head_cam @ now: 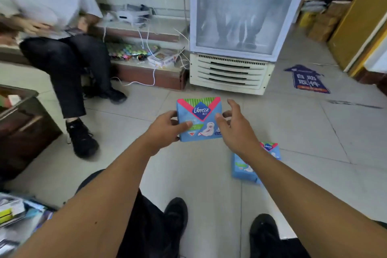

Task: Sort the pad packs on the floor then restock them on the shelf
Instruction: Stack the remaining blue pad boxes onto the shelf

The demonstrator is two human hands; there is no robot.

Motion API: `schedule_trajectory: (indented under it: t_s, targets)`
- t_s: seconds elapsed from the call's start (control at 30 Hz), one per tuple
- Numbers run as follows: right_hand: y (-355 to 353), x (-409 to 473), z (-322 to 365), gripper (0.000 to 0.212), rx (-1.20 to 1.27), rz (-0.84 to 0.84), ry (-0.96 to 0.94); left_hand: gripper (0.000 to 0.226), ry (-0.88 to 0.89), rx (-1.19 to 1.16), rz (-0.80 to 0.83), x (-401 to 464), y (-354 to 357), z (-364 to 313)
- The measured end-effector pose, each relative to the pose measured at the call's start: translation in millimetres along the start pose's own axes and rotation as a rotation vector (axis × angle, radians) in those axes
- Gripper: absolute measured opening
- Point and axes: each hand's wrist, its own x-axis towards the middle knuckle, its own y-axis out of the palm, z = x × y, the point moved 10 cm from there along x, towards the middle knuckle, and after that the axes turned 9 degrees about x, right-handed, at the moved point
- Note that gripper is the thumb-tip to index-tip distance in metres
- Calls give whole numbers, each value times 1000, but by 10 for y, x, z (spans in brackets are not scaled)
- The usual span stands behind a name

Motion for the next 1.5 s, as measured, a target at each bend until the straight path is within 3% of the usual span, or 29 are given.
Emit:
schedule_trajectory:
  t_s: [0.3, 0.4, 0.47, 0.77, 0.93, 1.13, 1.5]
  targets:
    - [1038, -99, 1415, 34, 250, 289, -248, 35, 35, 109, -388, -1345, -1483, -319]
    - [1474, -286, 1952, 28, 327, 423, -344, 48, 3, 120, -560, -1930, -1951, -321]
    - [1761, -445, 2284, 30, 362, 507, -394, 55, -22, 94, -687, -2337, -2234, -259]
    - [2780, -1428, 3348, 45, 367, 737, -567, 44, -160, 212, -1092, -3980, -3069, 32]
    - [3229, -1952, 3859, 46, 371, 849, -660, 53, -171, 268, -1313, -4733, -3410, 147]
    - [3708, -2364, 4312, 45, 285, 913, -747, 47, -204, 129, -1465, -5269, -3751, 532]
    - [4025, -2380, 4872, 38, -99, 694, -1260, 41, -415, 193, -1620, -5176, -4368, 1131]
